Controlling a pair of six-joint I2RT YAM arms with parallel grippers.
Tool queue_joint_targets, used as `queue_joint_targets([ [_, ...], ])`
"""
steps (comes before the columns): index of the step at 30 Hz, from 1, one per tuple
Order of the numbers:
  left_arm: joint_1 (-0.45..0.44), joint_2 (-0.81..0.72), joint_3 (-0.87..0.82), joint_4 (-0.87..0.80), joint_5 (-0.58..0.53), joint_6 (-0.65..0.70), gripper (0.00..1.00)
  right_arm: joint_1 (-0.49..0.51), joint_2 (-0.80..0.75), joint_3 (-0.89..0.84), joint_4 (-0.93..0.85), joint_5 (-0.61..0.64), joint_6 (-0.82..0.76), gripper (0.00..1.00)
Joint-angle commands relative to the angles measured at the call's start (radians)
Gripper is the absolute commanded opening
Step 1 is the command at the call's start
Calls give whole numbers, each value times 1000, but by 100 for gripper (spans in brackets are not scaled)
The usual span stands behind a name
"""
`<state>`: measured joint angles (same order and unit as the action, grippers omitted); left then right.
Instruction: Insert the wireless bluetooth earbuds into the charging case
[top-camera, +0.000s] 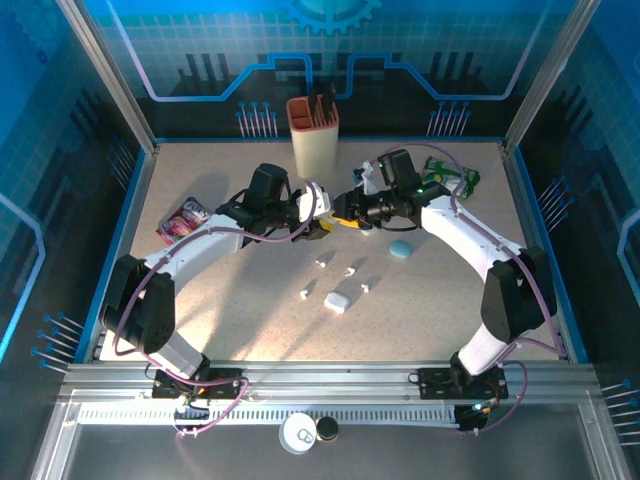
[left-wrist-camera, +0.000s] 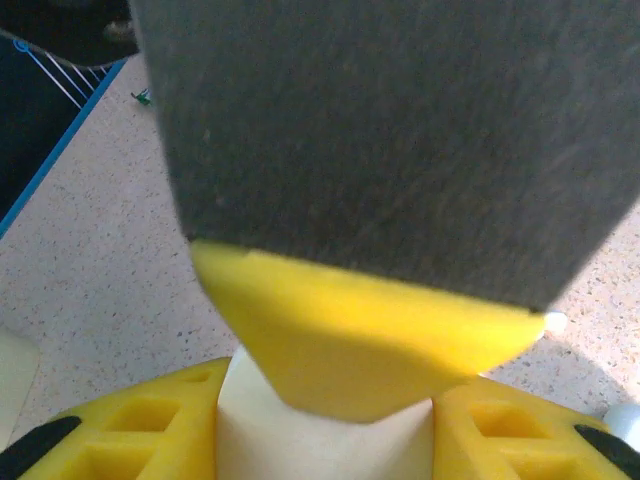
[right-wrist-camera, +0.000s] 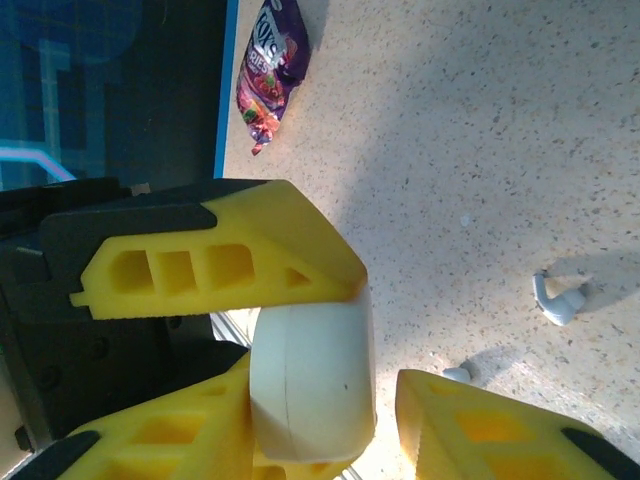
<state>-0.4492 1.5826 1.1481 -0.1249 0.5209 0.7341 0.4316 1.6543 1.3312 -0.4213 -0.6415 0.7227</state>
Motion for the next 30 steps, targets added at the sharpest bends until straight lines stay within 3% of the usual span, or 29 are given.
queue_joint_targets([
  [1, -8, -36, -2, 47, 51, -6, 44, 14, 24, 24, -2, -17, 3, 37],
  [9, -8, -36, -8, 58, 56, -19, 48, 10, 8, 26, -13, -30, -7, 17],
  [13, -5, -52, -27, 107, 66, -60, 67, -5, -28, 20, -14, -40, 5, 15],
  [17, 13, -87, -108, 323, 110, -234, 79, -46, -87, -3, 11, -81, 56, 15],
  [21, 18, -114, -183, 564, 130, -429, 83, -96, -155, -76, 173, -182, 238, 15],
  [30, 17, -112, -199, 876, 187, -727, 81, -159, -255, -160, 557, -317, 601, 16],
])
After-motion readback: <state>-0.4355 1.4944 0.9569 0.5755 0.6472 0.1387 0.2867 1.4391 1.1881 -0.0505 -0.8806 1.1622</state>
